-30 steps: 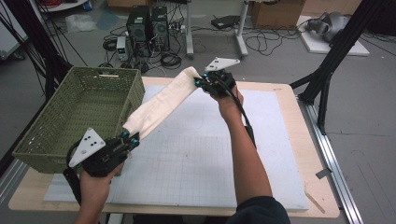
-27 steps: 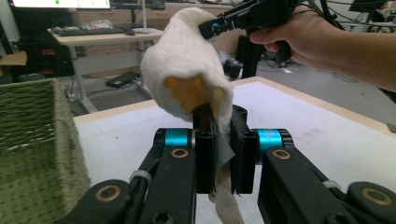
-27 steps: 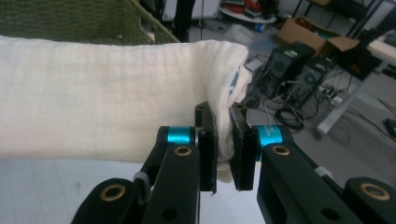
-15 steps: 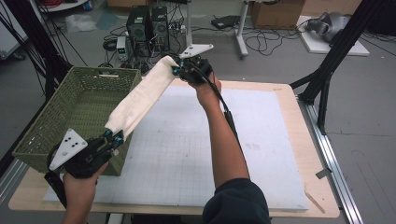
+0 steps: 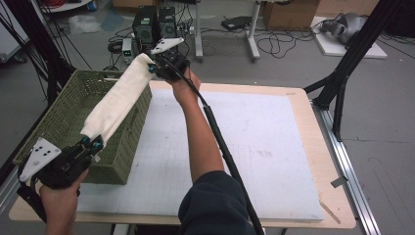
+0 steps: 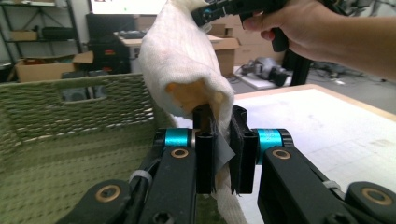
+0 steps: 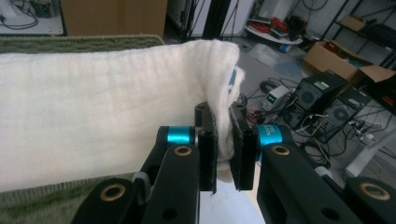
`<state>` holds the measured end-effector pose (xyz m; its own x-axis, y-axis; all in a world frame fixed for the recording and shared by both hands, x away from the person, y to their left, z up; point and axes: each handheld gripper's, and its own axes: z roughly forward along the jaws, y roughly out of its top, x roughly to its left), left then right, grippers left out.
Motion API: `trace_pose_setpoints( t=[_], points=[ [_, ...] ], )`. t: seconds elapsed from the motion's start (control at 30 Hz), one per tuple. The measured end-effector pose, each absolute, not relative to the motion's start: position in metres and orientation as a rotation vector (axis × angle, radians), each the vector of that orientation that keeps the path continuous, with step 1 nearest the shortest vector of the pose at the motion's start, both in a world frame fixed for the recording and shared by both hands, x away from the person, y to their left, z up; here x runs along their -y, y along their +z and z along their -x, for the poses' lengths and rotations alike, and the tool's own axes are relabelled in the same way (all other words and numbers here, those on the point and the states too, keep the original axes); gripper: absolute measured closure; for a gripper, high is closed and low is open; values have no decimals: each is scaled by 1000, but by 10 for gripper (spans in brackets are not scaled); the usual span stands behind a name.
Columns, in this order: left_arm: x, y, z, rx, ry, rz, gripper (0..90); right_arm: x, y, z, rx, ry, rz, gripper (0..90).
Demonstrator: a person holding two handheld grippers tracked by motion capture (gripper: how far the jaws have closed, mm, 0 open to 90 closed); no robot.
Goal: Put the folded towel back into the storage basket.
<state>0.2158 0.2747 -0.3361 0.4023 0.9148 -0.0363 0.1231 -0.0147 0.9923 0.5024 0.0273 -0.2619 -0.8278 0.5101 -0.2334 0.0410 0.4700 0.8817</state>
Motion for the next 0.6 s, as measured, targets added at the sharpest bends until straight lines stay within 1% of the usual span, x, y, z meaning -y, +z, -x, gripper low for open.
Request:
trace_pose_setpoints(
  t=[0.13, 0.17, 0.2, 0.23, 0.47, 0.6],
  points=[
    [-286, -337, -215, -1011, 841, -1437, 825, -57, -261, -508, -2269, 1309, -429, 834],
    [-290, -337, -214, -1017, 845, -1434, 825, -57, -261, -508, -2269, 1309, -429, 834],
    [-292, -337, -214, -1022, 851, -1429, 824, -68, -264, -510, -2279, 1297, -428, 834],
    [-295, -337, -214, -1029, 858, -1425, 824, -68, -264, -510, -2279, 1297, -428, 834],
    [-319, -347, -212, -1098, 881, -1401, 824, -105, -267, -515, -2302, 1308, -392, 834],
    [-329, -347, -211, -1126, 890, -1386, 824, -115, -268, -517, -2301, 1331, -388, 833]
  ],
)
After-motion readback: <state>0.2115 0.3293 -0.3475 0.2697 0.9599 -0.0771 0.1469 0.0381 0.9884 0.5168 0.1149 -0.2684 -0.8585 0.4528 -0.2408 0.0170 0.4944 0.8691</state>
